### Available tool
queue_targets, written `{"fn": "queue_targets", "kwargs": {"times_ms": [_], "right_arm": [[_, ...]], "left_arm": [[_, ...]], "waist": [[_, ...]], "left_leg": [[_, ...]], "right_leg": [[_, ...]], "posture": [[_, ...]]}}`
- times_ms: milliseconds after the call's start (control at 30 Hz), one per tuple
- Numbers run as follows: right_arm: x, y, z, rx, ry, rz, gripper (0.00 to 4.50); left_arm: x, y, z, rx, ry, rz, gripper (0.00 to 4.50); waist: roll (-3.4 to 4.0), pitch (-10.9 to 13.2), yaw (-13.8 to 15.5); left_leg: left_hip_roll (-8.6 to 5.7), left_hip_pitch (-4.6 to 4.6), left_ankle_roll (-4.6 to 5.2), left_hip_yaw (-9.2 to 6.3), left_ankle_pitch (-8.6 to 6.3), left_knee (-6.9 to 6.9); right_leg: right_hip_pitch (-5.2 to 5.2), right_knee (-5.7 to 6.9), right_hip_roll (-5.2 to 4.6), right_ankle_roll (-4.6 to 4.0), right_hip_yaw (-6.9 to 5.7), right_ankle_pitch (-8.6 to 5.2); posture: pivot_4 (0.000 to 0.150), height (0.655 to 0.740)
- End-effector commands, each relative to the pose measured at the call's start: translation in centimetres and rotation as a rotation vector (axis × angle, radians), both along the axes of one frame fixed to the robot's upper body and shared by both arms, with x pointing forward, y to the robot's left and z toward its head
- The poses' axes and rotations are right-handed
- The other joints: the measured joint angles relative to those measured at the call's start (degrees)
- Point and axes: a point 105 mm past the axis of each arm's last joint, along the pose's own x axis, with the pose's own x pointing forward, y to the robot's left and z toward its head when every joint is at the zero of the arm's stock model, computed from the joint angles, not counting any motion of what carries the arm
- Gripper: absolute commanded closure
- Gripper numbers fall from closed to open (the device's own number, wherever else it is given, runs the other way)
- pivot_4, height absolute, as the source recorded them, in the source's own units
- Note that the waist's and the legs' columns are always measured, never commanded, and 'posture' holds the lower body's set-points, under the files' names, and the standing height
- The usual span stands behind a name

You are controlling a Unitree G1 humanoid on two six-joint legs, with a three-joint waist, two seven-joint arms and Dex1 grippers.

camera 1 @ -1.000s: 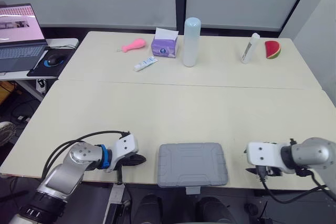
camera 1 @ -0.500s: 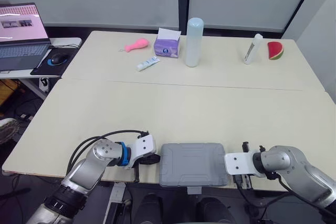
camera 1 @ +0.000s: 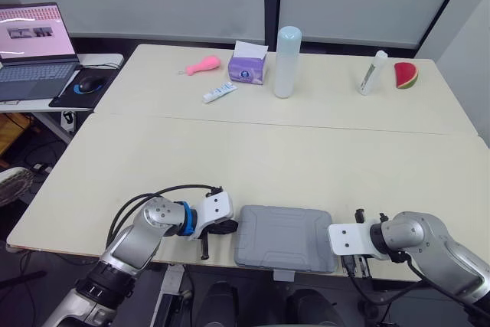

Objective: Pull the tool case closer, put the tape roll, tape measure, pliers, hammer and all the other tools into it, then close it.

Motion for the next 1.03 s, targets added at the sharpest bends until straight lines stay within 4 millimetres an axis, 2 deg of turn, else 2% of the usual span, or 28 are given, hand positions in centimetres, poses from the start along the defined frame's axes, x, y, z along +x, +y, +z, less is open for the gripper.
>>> {"fn": "queue_targets", "kwargs": {"times_ms": [33, 267, 433, 533, 600, 667, 733, 900, 1033], "right_arm": [[-0.5, 1.2, 0.8, 0.044, -0.001, 0.034, 4.49], [0.1, 0.7, 1.1, 0.026, -0.021, 0.021, 4.49], [1.0, -1.4, 2.5, 0.002, -0.072, -0.046, 4.49], [1.2, -3.1, 4.1, -0.002, -0.102, -0.093, 4.49], [0.9, -4.4, 5.7, 0.032, -0.106, -0.118, 4.49], [0.4, -5.2, 8.5, 0.116, -0.150, -0.098, 4.49], [-0.6, -5.9, 10.6, 0.174, -0.172, -0.058, 4.49], [-2.5, -6.5, 13.6, 0.236, -0.127, -0.038, 4.49], [-2.9, -6.8, 14.1, 0.234, -0.101, -0.046, 4.49]], "left_arm": [[-0.1, -1.4, 0.7, -0.035, -0.026, -0.041, 4.50], [-0.3, -1.1, 0.7, -0.025, -0.018, -0.038, 4.50], [0.4, 1.9, 1.2, 0.017, -0.025, 0.044, 4.50], [1.0, 4.0, 2.1, 0.016, -0.059, 0.076, 4.50], [0.9, 5.0, 4.1, -0.059, -0.075, 0.063, 4.50], [0.4, 6.2, 6.4, -0.096, -0.091, 0.046, 4.50], [-0.1, 7.0, 7.6, -0.067, -0.124, 0.032, 4.50], [-1.3, 6.9, 9.4, -0.079, -0.172, -0.044, 4.50], [-1.3, 7.0, 9.2, -0.079, -0.173, -0.040, 4.50]], "waist": [[0.00, 0.0, 0.0], [0.00, 0.0, 0.0], [0.00, 0.0, -0.1], [0.00, 0.0, -0.1], [-0.01, 0.0, -0.1], [-0.04, 0.0, -0.1], [-0.04, 0.0, -0.2], [-0.03, 0.0, -0.2], [-0.04, 0.0, -0.2]], "left_leg": [[0.00, 0.00, 0.00, 0.00, 0.00, 0.00], [0.00, 0.00, 0.00, -0.01, 0.00, 0.00], [0.00, 0.00, 0.00, 0.00, 0.00, 0.01], [0.05, 0.01, 0.00, -0.02, 0.00, 0.00], [0.06, 0.00, 0.00, -0.02, 0.00, 0.00], [0.06, -0.04, 0.00, 0.00, 0.00, 0.00], [0.06, -0.01, 0.00, 0.02, 0.00, 0.00], [0.06, 0.09, 0.03, 0.03, -0.02, -0.02], [0.08, 0.08, 0.05, 0.03, -0.03, -0.01]], "right_leg": [[0.00, 0.00, 0.00, 0.00, 0.00, 0.00], [0.01, 0.00, 0.00, 0.00, -0.01, 0.00], [0.00, 0.02, 0.00, 0.00, 0.00, 0.00], [-0.01, 0.04, 0.01, 0.00, -0.03, 0.00], [-0.03, 0.05, 0.02, 0.00, -0.04, 0.00], [-0.04, 0.04, 0.01, 0.00, -0.05, 0.00], [0.02, 0.00, 0.01, 0.00, -0.07, 0.00], [0.15, -0.03, 0.01, 0.00, -0.06, 0.00], [0.14, -0.02, 0.06, 0.00, -0.06, 0.00]], "posture": [[0.150, 0.7075], [0.150, 0.7075], [0.150, 0.7075], [0.150, 0.7075], [0.150, 0.7075], [0.150, 0.7075], [0.150, 0.7075], [0.150, 0.7075], [0.150, 0.7075]]}}
